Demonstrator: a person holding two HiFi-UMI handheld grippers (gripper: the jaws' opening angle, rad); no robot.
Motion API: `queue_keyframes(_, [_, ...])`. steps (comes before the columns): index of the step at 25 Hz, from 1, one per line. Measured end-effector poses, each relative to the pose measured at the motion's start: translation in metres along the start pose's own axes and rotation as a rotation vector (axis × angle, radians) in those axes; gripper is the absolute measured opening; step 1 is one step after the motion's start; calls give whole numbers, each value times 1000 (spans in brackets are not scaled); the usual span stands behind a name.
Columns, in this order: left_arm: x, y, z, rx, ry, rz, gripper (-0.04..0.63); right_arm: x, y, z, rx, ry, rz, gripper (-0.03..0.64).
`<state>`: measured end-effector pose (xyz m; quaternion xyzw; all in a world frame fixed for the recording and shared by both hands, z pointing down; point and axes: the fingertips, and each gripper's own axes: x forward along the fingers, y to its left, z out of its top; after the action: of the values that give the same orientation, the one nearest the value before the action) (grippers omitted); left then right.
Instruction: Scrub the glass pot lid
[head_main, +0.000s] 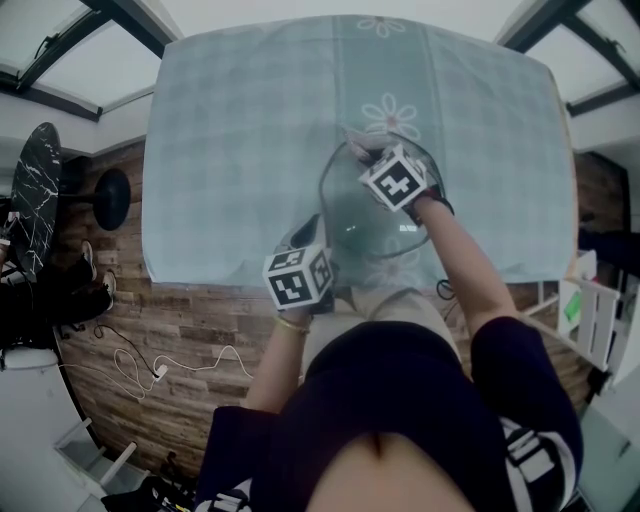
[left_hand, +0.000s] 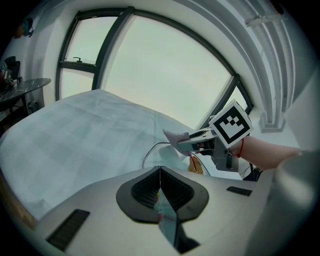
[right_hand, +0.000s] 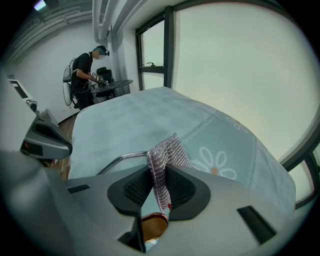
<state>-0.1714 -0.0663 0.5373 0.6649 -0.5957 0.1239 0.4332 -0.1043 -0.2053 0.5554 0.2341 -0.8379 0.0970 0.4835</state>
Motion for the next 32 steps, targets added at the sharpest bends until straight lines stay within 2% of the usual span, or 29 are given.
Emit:
queue_keyframes(6, [-5, 5, -2, -17, -5, 7, 2, 1, 17, 2, -12, 3, 26, 80])
queue_keyframes(32, [-36, 6, -22, 12, -13, -13, 2, -7, 91, -29, -77, 59, 105, 80])
